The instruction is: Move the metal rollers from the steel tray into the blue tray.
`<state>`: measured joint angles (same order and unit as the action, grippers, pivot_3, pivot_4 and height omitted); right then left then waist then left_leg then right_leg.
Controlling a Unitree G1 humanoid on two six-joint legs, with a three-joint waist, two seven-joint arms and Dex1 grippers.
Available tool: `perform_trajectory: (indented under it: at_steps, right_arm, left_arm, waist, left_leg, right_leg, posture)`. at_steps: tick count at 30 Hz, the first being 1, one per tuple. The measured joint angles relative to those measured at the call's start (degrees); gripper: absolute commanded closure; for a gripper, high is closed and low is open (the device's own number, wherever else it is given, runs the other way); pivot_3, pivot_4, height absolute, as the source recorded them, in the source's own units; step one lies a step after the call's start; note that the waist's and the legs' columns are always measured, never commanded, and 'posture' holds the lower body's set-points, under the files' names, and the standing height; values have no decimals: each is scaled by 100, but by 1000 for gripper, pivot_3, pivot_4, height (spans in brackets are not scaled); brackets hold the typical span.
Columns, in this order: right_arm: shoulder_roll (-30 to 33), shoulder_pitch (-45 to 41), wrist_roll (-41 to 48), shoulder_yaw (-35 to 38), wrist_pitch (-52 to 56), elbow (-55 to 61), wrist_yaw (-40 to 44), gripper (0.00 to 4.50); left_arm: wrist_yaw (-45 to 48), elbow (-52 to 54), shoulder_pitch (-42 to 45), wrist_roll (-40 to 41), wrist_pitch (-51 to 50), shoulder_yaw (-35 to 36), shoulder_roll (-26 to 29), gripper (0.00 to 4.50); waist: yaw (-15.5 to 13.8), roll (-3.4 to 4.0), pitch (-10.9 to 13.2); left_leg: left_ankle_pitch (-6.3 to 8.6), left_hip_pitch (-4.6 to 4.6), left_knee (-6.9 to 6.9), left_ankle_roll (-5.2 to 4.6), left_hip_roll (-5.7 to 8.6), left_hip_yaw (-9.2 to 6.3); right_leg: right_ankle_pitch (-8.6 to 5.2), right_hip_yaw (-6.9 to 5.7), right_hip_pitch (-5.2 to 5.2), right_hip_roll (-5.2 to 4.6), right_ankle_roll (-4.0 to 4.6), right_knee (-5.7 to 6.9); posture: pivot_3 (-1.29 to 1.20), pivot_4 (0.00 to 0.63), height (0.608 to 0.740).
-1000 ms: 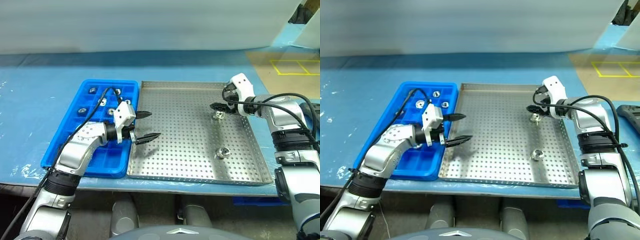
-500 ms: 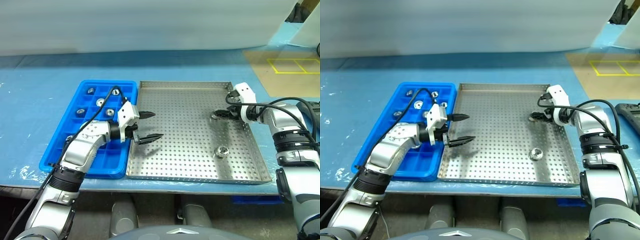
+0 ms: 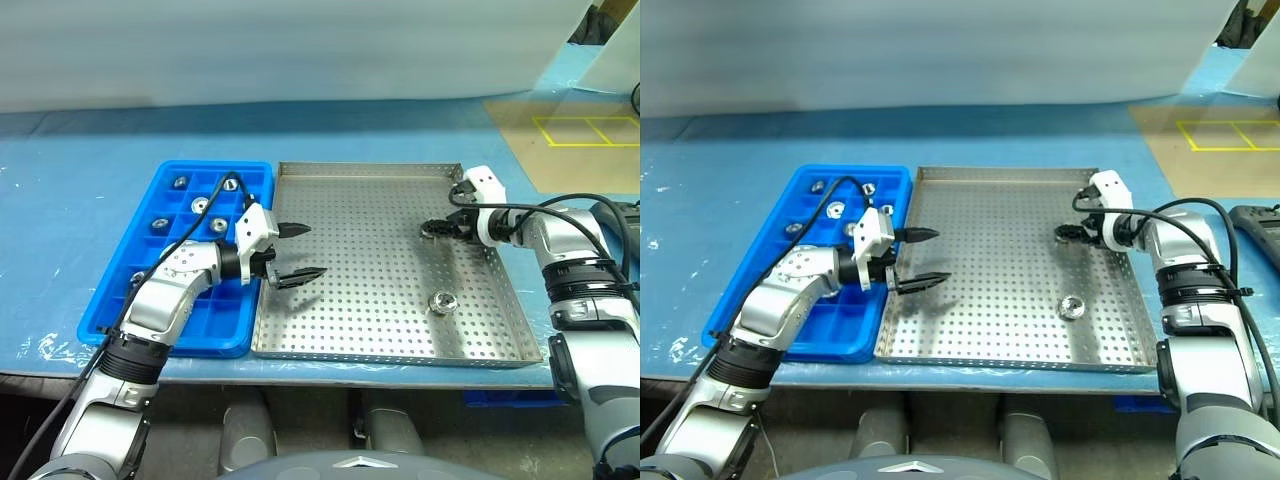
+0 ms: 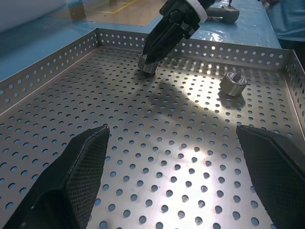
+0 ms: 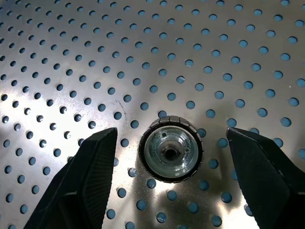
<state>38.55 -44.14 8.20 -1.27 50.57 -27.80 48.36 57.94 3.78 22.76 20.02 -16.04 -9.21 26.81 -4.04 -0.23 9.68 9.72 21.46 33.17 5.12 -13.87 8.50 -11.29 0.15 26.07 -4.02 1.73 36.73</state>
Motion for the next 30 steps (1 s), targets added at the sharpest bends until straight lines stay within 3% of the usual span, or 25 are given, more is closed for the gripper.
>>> perform_trajectory:
  at_steps: [3,7,8,20,30]
  right_arm:
    - [-40,-5,-10,-43,-42,-136,-6,1366]
    - [-81,-10,-42,-128,-179,-367,-13,2721]
    - [-83,-16,-46,-138,-238,-401,-1,2873]
    - [-96,-25,-32,-170,-333,-245,95,2871]
    - [-302,185,200,-255,145,1084,190,2871]
  left_arm:
    - [0,0,-2,0,0,0,2,0]
    - [-1,0,-5,0,0,1,2,0]
    - [-1,0,-9,0,0,1,2,0]
    - [-3,122,-21,20,-40,7,39,0]
    - [-5,121,12,20,-40,15,36,0]
  waist:
    - [0,0,0]
    - [1,0,0]
    - [1,0,0]
    - [3,0,0]
    - [7,0,0]
  left_leg:
    - [0,1,0,0,0,0]
    - [1,1,0,-1,0,0]
    - [1,1,0,-2,0,1]
    - [4,2,-1,-6,0,2]
    - [4,2,-6,-7,-1,2]
  right_leg:
    - [0,0,0,0,0,-1]
    - [0,-1,1,-2,0,-2]
    - [0,0,1,-2,0,-2]
    - [0,-1,2,-2,0,-5]
    - [0,0,3,-2,0,-10]
  posture:
    - [-57,150,740]
    - [-57,150,740]
    - [-57,150,740]
    - [-62,150,740]
    - [-36,150,740]
